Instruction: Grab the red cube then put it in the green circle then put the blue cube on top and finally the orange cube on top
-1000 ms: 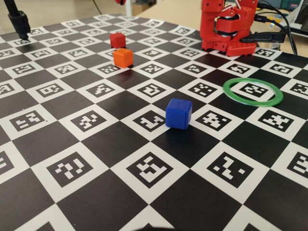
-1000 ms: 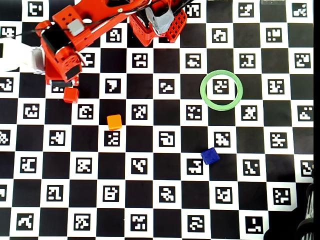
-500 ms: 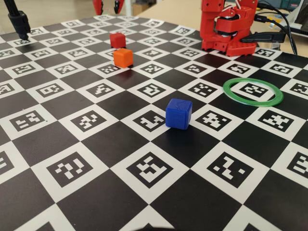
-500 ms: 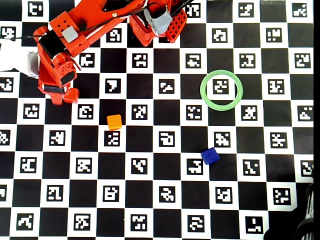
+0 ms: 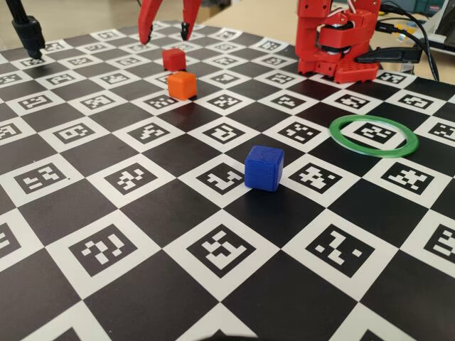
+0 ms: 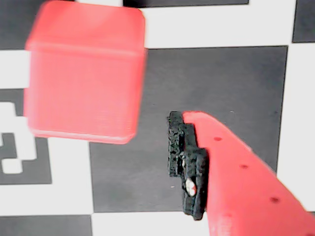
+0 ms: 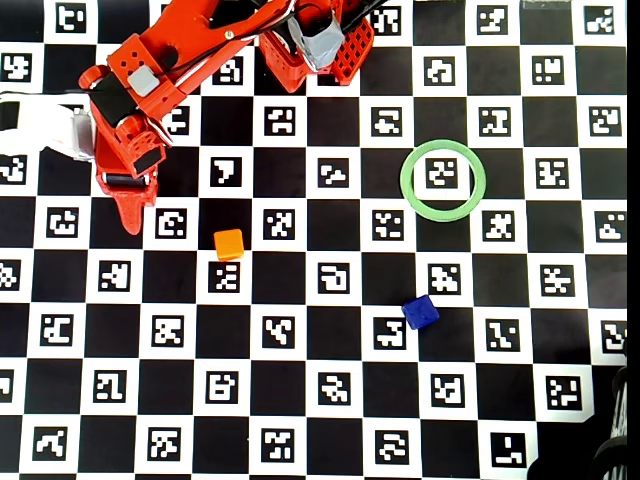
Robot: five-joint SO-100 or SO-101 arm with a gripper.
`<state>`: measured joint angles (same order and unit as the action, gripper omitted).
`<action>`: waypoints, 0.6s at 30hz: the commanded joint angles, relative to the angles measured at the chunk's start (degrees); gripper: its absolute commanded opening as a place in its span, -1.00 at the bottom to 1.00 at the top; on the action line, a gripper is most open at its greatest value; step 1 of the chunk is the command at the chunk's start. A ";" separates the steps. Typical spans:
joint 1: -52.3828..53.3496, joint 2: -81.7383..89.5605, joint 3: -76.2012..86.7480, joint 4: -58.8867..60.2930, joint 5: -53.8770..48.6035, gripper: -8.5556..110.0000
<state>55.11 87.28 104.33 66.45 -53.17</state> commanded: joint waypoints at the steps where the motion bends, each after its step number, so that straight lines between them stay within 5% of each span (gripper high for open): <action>1: 0.70 6.06 1.05 -2.11 -1.05 -0.12; 18: 1.41 -0.97 3.16 -8.61 -0.62 -0.12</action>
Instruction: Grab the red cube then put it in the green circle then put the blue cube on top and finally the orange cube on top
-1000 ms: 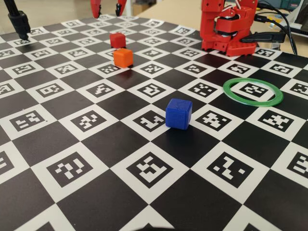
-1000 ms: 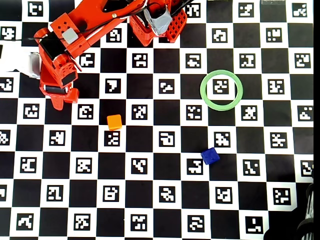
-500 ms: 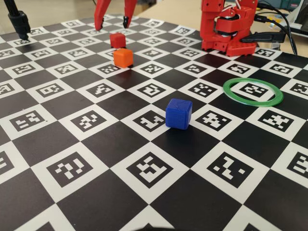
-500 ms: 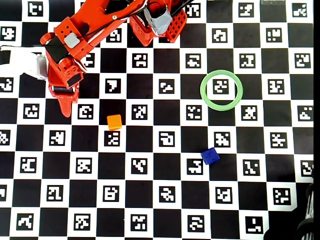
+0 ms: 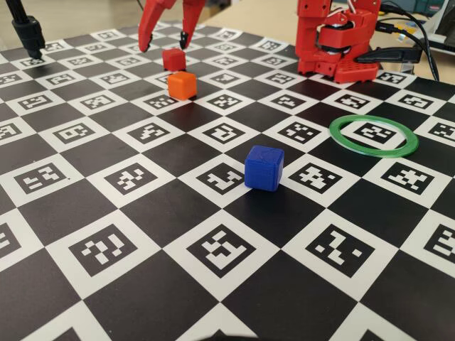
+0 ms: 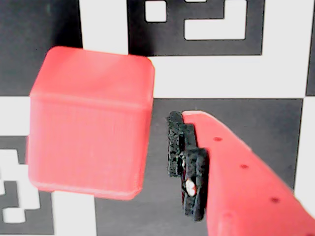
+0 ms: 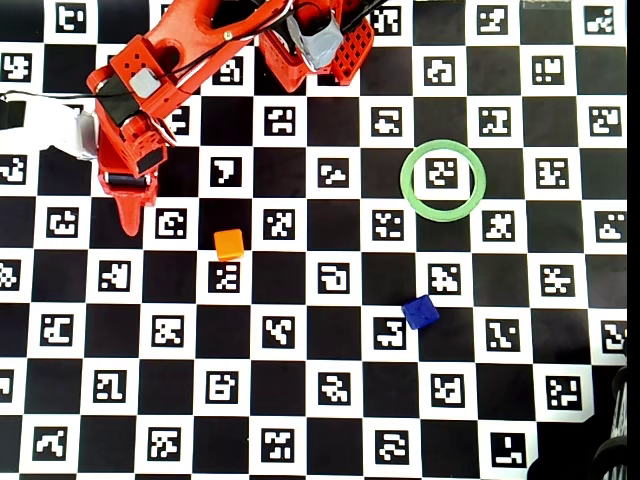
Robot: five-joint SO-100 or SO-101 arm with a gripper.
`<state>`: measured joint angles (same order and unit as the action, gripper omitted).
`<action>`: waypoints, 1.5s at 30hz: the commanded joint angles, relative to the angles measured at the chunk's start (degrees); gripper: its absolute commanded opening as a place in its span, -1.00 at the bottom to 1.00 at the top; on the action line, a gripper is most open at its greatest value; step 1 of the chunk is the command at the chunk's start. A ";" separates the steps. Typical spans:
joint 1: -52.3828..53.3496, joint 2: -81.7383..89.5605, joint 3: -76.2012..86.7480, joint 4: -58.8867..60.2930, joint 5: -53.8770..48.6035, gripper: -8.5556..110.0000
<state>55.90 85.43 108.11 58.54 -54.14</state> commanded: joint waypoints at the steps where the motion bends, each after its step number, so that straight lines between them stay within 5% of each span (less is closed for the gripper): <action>1: 0.62 0.62 -0.44 -0.70 0.44 -0.12; 45: -0.70 -3.69 -2.20 -4.57 15.73 -0.12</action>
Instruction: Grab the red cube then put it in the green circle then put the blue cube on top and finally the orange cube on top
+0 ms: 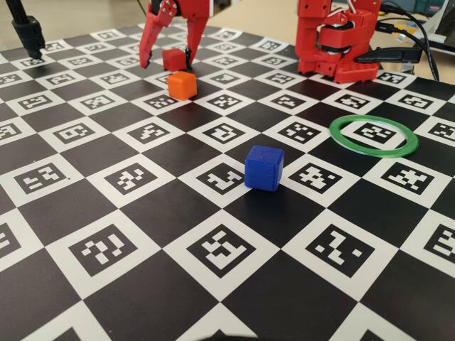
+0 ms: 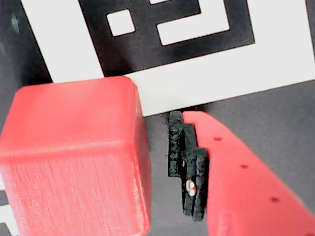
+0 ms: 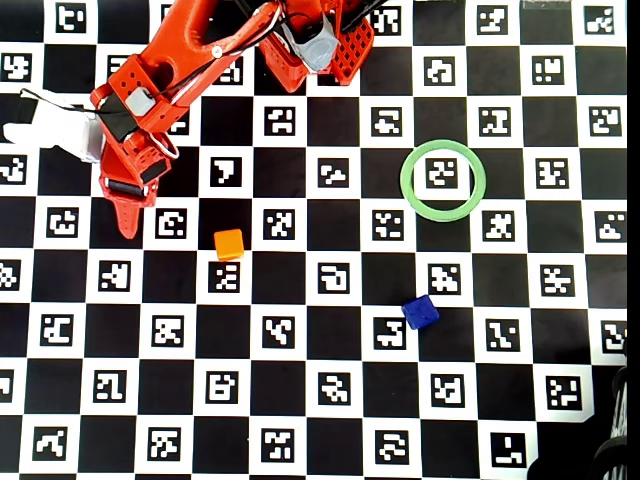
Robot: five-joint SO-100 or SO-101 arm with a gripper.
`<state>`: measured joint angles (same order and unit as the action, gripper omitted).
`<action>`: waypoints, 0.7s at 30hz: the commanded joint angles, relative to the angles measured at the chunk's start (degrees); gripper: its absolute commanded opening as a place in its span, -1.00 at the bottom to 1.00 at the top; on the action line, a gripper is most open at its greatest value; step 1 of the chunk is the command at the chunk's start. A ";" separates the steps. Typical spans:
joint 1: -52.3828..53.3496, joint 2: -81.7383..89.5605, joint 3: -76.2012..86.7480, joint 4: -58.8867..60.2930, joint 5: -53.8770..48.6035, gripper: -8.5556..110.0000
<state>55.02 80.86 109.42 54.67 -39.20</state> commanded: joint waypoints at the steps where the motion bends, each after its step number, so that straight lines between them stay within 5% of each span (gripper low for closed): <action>1: 0.18 0.88 -3.52 -0.70 0.97 -0.12; 10: 0.18 0.88 -3.52 -0.79 0.79 -0.13; 17: 0.09 0.70 -3.60 -0.62 0.79 -0.74; 21: 0.00 0.53 -3.87 -0.53 1.05 -0.78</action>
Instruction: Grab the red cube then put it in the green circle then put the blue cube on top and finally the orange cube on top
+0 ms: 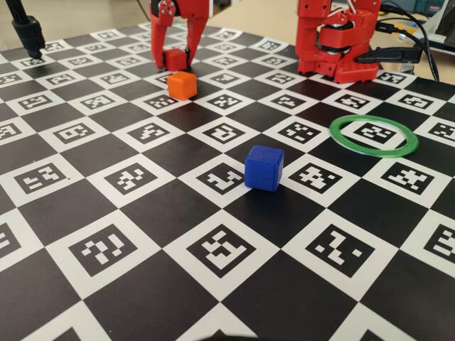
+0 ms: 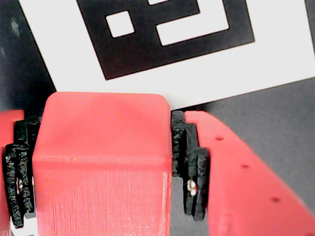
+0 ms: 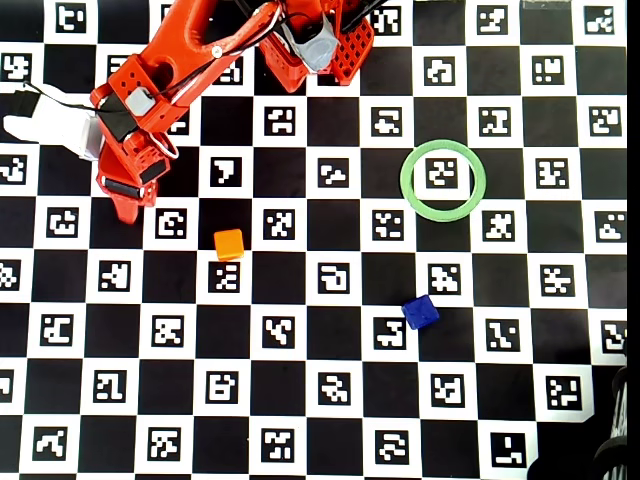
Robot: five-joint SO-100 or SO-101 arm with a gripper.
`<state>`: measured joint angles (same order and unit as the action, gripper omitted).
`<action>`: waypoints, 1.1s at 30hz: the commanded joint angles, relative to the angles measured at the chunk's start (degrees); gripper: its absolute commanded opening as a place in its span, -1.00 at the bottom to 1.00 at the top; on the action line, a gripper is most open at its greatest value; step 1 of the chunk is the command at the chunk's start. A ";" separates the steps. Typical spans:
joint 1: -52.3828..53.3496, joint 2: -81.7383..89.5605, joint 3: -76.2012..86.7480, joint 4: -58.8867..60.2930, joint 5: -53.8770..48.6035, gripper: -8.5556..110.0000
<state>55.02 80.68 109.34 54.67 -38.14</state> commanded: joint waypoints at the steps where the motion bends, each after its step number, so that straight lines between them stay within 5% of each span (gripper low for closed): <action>1: 0.09 0.70 -3.78 -0.62 0.35 -0.80; 11: 0.09 0.62 -5.89 1.14 1.14 -0.85; 33: -8.00 11.34 -34.01 39.02 7.38 -0.86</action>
<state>50.36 83.94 81.47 89.91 -32.17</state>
